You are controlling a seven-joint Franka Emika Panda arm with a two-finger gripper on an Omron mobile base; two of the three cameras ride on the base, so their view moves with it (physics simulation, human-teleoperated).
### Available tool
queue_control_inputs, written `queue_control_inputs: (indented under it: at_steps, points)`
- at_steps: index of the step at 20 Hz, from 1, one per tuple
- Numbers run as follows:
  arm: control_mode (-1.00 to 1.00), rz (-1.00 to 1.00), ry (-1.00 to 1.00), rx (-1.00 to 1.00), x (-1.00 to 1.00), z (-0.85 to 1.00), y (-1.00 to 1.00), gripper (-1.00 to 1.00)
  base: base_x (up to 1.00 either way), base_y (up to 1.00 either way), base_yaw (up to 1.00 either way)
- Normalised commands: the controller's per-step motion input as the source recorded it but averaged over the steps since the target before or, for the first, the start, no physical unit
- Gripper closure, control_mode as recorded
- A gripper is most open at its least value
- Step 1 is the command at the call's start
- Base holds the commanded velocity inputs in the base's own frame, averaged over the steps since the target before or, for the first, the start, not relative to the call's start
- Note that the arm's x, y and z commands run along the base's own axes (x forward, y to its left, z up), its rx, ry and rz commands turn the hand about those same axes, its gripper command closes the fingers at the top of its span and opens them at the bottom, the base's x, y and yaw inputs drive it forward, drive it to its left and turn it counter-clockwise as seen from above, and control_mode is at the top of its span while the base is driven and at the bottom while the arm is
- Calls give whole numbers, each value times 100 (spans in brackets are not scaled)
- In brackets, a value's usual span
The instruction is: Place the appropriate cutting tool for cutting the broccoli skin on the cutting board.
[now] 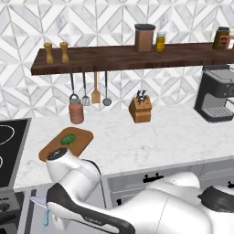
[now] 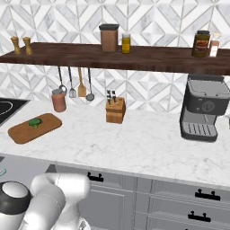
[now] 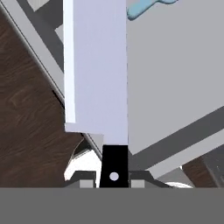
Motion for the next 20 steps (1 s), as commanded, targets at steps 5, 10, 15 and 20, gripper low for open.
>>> queue_control_inputs:
  at_steps: [5, 10, 15, 20]
  points:
    - [-100, 12, 0, 5, 63, 74, -1, 100, 0, 0, 0]
    - [-100, 5, 1, 2, 96, 19, 0, 100, 0, 0, 0]
    - [-100, 1, 2, 0, 100, -3, 6, 100, 0, 0, 0]
    - [-100, 0, 2, 0, 100, -1, 13, 100, 0, 0, 0]
